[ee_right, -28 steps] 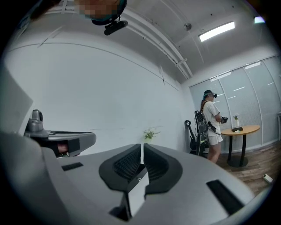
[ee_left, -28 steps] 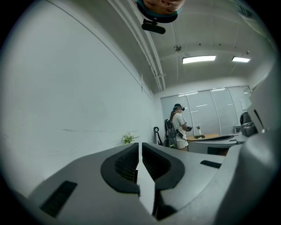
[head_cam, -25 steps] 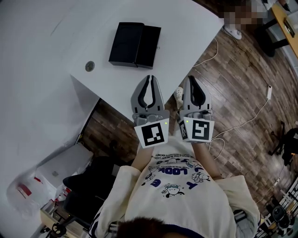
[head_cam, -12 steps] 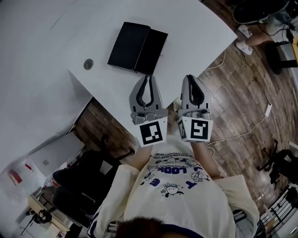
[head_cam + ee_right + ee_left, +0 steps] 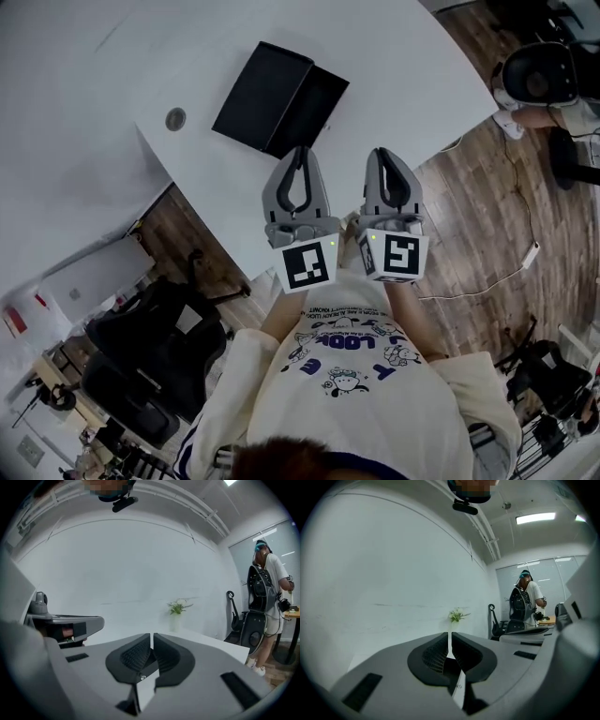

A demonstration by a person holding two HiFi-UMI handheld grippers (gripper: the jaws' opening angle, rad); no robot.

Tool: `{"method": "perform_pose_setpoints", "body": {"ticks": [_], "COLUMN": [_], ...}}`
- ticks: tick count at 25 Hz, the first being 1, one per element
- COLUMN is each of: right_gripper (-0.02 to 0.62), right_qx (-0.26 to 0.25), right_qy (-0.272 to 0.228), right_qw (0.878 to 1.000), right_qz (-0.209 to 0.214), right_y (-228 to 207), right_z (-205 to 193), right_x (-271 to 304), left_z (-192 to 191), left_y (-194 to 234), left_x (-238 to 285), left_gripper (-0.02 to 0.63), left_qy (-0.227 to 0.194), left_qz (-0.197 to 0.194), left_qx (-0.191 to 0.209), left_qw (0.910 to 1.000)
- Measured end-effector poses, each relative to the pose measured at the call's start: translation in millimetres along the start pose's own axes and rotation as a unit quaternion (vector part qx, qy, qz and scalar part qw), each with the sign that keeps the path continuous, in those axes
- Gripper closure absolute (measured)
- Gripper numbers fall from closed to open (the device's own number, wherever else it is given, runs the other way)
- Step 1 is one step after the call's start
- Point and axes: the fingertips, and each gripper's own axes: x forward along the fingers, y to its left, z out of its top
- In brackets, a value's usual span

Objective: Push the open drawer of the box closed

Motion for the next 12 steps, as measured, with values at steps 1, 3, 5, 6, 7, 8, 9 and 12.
{"method": "perform_pose_setpoints", "body": {"ticks": [1,3,5,6,7,8,9,12], "right_gripper": [0.557,0.557,0.557,0.557,0.557,0.557,0.557,0.557], "right_qx": [-0.003,-0.010,-0.016,-0.018,-0.019,-0.019,-0.018,-0.019], "right_qy": [0.003,0.009,0.017,0.022,0.028,0.035,0.042,0.059], "right_qw": [1.000,0.999,0.998,0.997,0.996,0.996,0.995,0.991], "right_qz": [0.009,0.033,0.057,0.067,0.077,0.086,0.094,0.117], "right_y": [-1,-1,-1,-1,-2,-4,-5,-8], "right_z": [0,-1,-4,-6,-8,-10,-13,-22], "right_x": [6,18,28,33,38,43,48,61], "left_z": [-1,-3,-8,-9,-11,-12,-13,-21], "left_y": [1,3,4,4,4,4,3,4], "left_x": [4,13,21,24,28,31,34,43], "left_gripper": [0.574,0.574,0.574,0.574,0.574,0.574,0.574,0.574], "left_qy": [0.003,0.006,0.012,0.015,0.018,0.020,0.021,0.033], "left_qz": [0.008,0.025,0.042,0.048,0.055,0.060,0.065,0.086], "left_qx": [-0.001,-0.004,-0.006,-0.005,-0.004,-0.005,-0.006,-0.011], "left_qw": [1.0000,0.9997,0.9990,0.9987,0.9983,0.9980,0.9976,0.9957]}}
